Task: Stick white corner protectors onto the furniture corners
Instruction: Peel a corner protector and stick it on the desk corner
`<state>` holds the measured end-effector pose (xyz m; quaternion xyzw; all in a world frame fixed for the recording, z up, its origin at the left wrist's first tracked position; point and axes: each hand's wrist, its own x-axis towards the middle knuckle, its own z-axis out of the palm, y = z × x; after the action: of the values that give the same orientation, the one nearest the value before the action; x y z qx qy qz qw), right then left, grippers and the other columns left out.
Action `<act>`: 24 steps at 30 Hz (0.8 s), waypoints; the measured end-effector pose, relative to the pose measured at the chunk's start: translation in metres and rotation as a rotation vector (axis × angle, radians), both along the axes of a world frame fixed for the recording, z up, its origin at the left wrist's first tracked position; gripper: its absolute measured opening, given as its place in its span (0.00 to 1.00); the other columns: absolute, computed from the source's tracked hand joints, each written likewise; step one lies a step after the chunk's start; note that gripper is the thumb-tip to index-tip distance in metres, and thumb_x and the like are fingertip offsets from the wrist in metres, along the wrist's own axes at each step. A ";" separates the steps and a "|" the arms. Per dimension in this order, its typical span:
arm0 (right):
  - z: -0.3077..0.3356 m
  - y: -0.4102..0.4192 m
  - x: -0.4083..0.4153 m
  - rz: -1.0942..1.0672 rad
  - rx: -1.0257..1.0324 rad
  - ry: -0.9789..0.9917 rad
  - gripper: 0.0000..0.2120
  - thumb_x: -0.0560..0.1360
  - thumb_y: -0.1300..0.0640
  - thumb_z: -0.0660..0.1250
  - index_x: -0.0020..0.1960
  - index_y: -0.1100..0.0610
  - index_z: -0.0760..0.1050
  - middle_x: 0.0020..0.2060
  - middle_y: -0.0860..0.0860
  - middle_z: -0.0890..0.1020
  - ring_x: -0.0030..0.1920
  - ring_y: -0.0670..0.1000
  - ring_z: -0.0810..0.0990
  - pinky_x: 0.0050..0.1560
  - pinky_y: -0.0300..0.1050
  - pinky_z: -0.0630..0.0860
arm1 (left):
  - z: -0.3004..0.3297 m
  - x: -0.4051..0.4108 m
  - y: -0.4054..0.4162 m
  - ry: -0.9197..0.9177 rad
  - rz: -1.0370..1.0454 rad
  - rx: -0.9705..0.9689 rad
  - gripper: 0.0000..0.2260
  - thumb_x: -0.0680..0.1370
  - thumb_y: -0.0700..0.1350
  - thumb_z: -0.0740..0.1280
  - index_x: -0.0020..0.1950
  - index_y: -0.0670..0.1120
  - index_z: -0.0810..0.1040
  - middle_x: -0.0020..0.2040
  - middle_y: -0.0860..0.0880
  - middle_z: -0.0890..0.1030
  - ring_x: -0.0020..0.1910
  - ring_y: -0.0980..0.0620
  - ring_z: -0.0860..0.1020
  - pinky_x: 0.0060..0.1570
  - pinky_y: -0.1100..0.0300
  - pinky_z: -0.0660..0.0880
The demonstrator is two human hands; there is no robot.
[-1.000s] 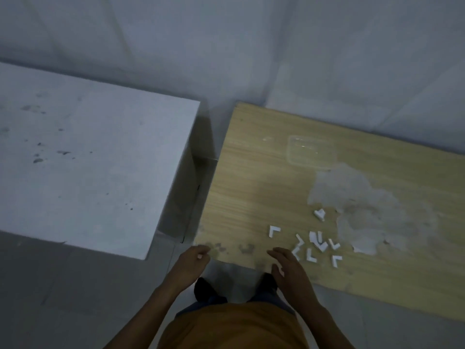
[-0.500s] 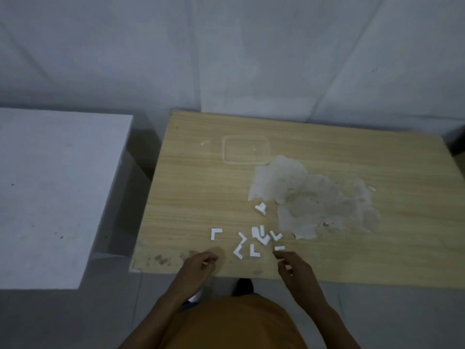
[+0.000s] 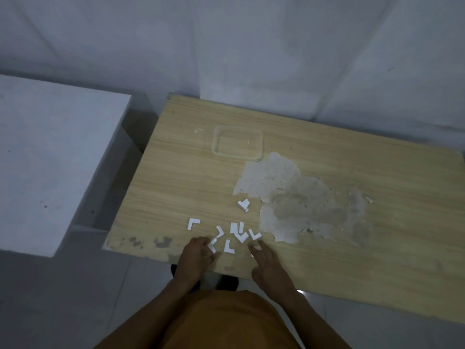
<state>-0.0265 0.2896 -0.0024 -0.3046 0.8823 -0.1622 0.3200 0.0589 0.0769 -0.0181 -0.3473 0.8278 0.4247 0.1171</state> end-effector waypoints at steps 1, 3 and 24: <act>-0.002 0.001 -0.001 0.031 0.035 0.004 0.32 0.78 0.59 0.60 0.77 0.48 0.51 0.77 0.51 0.51 0.76 0.51 0.51 0.71 0.41 0.60 | -0.002 -0.003 0.003 -0.004 -0.023 -0.026 0.20 0.74 0.42 0.71 0.65 0.42 0.75 0.61 0.42 0.77 0.59 0.45 0.76 0.54 0.61 0.70; -0.009 0.004 -0.001 0.090 0.096 0.023 0.34 0.77 0.58 0.60 0.78 0.47 0.48 0.78 0.51 0.48 0.77 0.52 0.49 0.71 0.44 0.60 | -0.006 -0.007 0.006 -0.011 -0.047 -0.080 0.18 0.75 0.42 0.70 0.65 0.42 0.76 0.61 0.41 0.78 0.59 0.44 0.76 0.56 0.57 0.72; 0.043 -0.038 -0.019 -0.390 -0.434 -0.317 0.12 0.79 0.57 0.65 0.61 0.50 0.78 0.54 0.42 0.80 0.54 0.45 0.80 0.50 0.31 0.75 | 0.059 -0.016 0.012 0.269 0.099 0.239 0.15 0.72 0.39 0.73 0.54 0.54 0.78 0.45 0.57 0.83 0.44 0.62 0.81 0.41 0.74 0.75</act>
<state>-0.0453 0.2520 0.0406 -0.1618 0.8081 -0.4499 0.3440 0.0431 0.0891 0.0409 -0.3115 0.7616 0.5678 0.0249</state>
